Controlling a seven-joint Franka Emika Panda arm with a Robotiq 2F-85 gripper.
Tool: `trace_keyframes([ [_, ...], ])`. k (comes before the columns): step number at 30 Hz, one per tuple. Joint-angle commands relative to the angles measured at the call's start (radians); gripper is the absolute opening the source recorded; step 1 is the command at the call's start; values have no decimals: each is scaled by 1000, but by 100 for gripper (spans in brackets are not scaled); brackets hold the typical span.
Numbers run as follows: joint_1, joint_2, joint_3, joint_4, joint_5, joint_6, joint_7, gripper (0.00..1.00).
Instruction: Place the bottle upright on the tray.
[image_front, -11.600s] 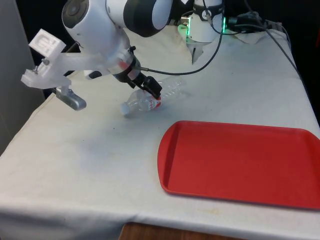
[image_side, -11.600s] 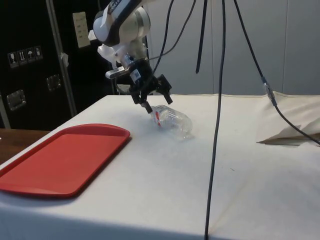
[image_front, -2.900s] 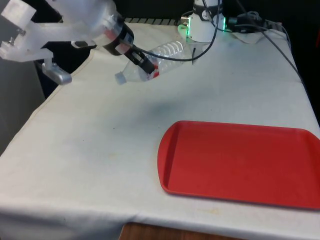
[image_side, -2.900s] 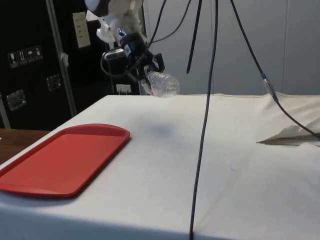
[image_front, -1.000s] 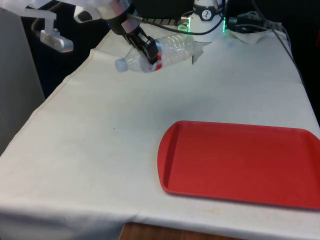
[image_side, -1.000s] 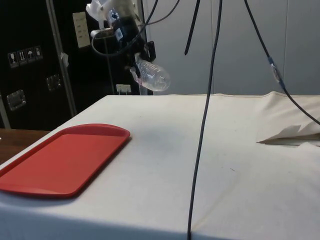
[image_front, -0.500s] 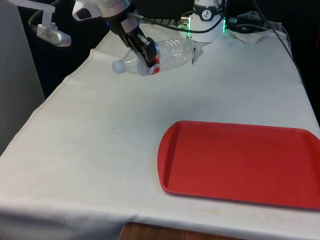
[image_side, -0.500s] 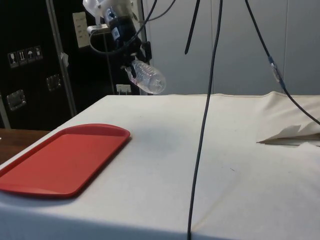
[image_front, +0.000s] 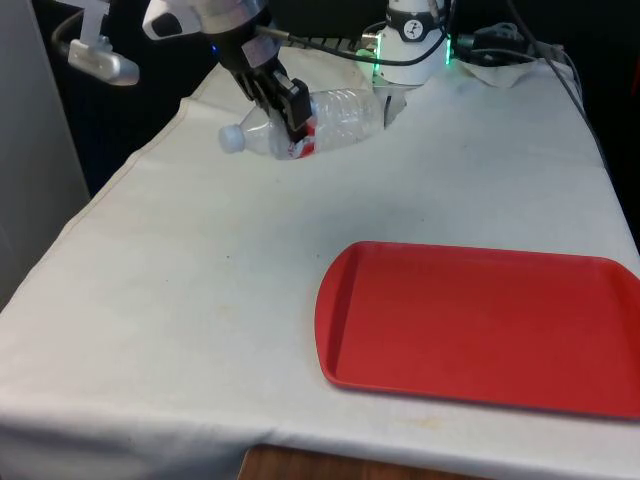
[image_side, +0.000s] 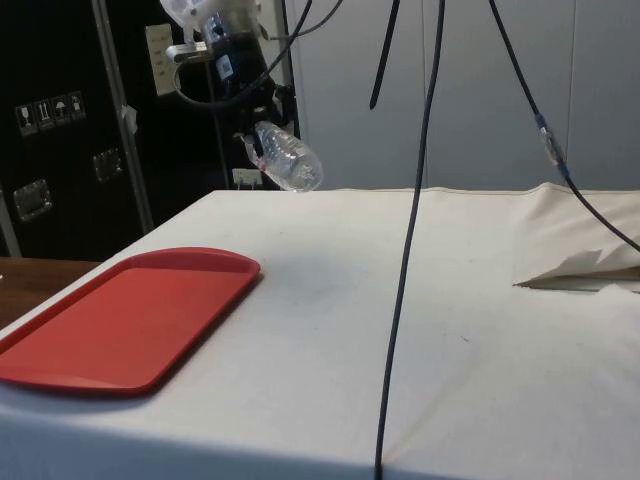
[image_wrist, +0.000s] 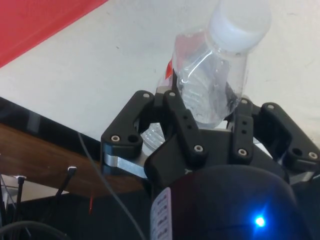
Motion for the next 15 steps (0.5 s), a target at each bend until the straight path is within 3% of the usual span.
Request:
trace_keyframes([
  [1, 1, 0, 0, 0, 0, 5, 0, 35],
  [2, 18, -19, -10, -32, -2, 40, -11, 35],
  [10, 24, -20, -11, -32, -3, 77, -17, 35],
  [11, 7, 0, 0, 0, 0, 45, -6, 35],
  [12, 24, -20, -11, -32, -3, 81, -18, 35],
  [15, 27, -23, -12, -33, -5, 94, -21, 35],
])
